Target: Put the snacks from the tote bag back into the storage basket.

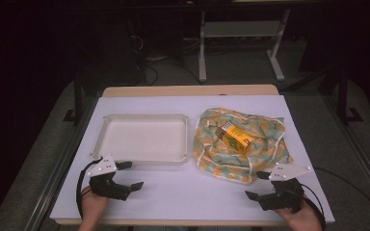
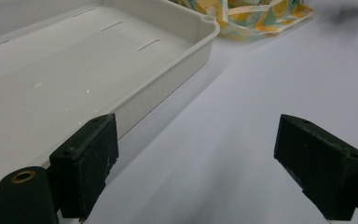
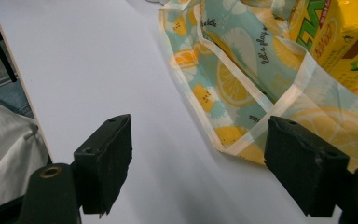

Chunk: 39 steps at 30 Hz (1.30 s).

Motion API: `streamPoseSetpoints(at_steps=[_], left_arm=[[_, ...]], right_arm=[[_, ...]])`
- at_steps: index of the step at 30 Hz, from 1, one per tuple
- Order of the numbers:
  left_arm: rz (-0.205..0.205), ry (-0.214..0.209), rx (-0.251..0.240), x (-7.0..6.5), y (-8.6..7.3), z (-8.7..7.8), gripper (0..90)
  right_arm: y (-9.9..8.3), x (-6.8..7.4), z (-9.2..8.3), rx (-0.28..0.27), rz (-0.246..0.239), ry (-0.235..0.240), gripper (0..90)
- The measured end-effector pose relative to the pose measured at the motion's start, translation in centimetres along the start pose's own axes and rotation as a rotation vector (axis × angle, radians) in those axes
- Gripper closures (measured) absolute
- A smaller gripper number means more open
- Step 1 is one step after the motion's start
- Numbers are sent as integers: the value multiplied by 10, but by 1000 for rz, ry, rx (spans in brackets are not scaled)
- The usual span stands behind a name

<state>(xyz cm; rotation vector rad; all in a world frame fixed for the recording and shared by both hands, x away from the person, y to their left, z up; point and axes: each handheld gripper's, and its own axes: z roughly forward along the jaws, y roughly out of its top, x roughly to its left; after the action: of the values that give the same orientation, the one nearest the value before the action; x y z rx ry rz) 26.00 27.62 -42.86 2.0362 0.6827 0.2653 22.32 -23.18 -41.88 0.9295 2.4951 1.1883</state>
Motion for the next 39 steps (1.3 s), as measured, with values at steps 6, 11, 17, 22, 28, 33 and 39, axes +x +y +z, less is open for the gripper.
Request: streamPoseSetpoints(at_steps=[6,11,17,22,28,33,39], left_arm=[[0,-1,-1,0,0,0,135],[7,-1,-1,0,0,0,135],[0,3,2,1,-1,-1,135],[5,6,3,2,-1,-2,135],[-9,5,-5,1,-2,-1,135],[-12,14,-3,2,-2,-2,135],[-11,14,-5,2,-2,-3,135]], right_arm=[[1,2,2,13,-14,3,232],[4,2,1,10,-15,13,222],[17,-12,0,1,10,50,210],[24,-20,0,13,12,51,210],[31,-25,-1,28,-5,29,204],[42,-29,0,36,-37,19,235],[53,-39,5,52,-37,5,236]])
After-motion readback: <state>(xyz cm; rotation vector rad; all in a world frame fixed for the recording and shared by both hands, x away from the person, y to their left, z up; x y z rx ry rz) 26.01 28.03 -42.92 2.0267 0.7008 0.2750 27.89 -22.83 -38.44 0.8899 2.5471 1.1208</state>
